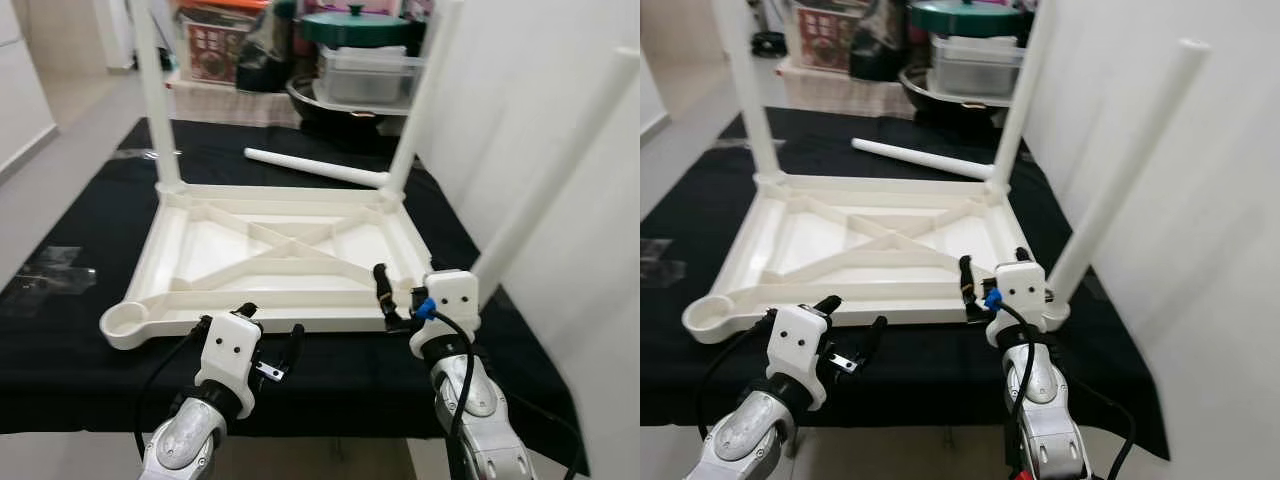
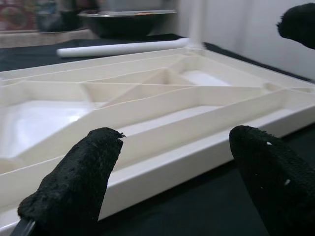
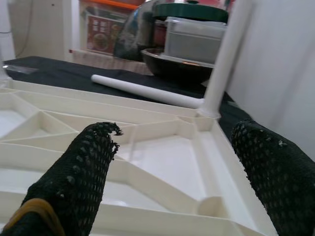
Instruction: Building children table
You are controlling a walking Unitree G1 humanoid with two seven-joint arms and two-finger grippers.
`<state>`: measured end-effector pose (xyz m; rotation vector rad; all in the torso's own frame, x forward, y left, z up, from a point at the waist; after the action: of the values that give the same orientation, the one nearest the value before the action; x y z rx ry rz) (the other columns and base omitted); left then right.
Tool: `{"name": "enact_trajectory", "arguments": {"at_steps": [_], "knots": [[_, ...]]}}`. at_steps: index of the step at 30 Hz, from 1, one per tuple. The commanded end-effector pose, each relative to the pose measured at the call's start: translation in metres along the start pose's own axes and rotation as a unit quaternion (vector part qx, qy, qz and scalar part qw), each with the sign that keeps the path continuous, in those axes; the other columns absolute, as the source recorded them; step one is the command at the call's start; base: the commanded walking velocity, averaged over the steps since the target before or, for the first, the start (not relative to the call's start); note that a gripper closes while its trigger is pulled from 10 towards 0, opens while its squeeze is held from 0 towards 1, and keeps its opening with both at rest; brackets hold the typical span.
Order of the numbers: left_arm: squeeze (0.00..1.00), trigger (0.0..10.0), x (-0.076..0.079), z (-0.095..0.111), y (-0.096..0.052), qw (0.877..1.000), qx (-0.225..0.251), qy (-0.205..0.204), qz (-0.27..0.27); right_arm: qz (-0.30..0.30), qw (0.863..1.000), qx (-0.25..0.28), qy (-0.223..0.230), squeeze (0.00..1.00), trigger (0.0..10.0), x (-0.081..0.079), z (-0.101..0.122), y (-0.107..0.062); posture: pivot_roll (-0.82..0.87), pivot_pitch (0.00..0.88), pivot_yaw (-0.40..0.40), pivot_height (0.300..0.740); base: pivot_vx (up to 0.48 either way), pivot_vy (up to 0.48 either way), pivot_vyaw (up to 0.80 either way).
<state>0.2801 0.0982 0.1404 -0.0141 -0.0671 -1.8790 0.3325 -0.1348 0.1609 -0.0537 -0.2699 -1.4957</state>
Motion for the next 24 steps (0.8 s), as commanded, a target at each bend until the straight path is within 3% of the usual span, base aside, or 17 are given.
{"name": "enact_trajectory", "arguments": {"at_steps": [1,6,24], "knots": [[0.00,10.0,-0.0026,-0.0017,0.0002,1.000,-0.002,0.008,0.004,-0.005,1.000,-0.007,0.004,0.00,10.0,0.0024,-0.0043,0.0006,0.09,0.000,-0.111,0.740,0.000,0.435,0.00],[0.00,10.0,-0.0052,0.0008,0.0012,1.000,0.001,0.011,0.006,-0.016,1.000,-0.007,0.007,0.00,10.0,0.0086,-0.0034,0.0059,0.09,0.000,-0.110,0.740,0.000,0.453,0.00],[0.00,10.0,-0.0078,0.0043,0.0051,1.000,0.005,0.017,0.006,-0.016,1.000,-0.006,0.006,0.00,10.0,0.0085,-0.0034,0.0095,0.10,0.000,-0.110,0.740,0.000,0.470,0.00]]}}
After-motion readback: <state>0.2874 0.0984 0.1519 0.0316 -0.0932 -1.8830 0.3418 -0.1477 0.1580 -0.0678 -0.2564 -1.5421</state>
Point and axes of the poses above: a point about 5 cm out from each wrist's last joint towards the gripper, its own y axis pointing out of the wrist towards the gripper, its own z axis along the axis of the wrist's last joint, x = y × z, the point moved 6 cm from there along y, pointing out of the wrist towards the gripper, and after that the axes turned 6 degrees about -y, right-handed, at the moved point
